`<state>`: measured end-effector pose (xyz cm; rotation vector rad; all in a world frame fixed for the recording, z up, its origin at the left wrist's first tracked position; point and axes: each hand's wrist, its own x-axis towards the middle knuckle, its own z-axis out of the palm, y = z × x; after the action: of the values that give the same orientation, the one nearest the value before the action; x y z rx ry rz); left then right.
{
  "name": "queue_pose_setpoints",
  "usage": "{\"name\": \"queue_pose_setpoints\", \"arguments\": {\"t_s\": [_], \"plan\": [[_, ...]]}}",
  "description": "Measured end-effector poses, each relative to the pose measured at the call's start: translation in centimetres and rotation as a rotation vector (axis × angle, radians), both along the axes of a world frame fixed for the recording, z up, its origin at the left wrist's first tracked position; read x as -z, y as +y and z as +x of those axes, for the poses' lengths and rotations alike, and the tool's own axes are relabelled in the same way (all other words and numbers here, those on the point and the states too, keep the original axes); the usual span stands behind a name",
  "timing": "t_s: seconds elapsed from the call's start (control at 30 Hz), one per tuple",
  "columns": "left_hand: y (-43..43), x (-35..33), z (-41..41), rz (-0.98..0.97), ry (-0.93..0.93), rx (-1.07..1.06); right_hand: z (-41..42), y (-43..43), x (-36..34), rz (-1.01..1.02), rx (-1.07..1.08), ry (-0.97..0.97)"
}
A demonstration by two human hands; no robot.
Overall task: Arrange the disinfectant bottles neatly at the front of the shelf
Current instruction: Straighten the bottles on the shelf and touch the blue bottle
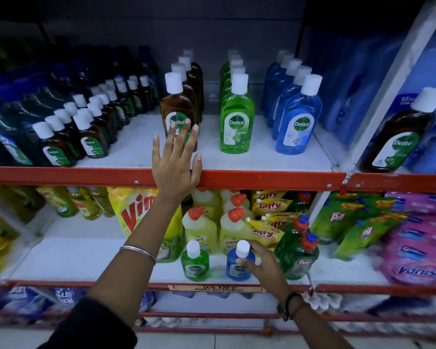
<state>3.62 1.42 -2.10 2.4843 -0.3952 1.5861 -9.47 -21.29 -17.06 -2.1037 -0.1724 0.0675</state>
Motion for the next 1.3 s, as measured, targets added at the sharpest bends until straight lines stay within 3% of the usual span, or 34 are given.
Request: {"name": "queue_pose_setpoints", "arguments": {"t_s": [0.17, 0.33, 0.67, 0.83, 1.3], "plan": [[0.0, -0.2, -0.2, -0.009, 0.032, -0.001, 0.3, -0.7, -1.9, 0.139, 0.083, -0.022], [0.0, -0.1, -0.2, -0.009, 0.051, 0.007, 0.8, -1.8, -8.1, 0.262, 0.125, -0.17], [0.0, -0.2, -0.2, -0.016, 0.04, 0.011, 2.6, -3.7, -22.4, 0.356, 0.275, -0.693], [-0.1, -0.3, -0.3, -0.02, 0.046, 0.019, 5.2, -5.2, -27.3, 0.488, 0.41, -0.849], [0.0, -0.1, -0.2, -0.033, 0.052, 0.017, 11.0, -6.9, -25.5, 0.323, 0.471, -0.702]]}}
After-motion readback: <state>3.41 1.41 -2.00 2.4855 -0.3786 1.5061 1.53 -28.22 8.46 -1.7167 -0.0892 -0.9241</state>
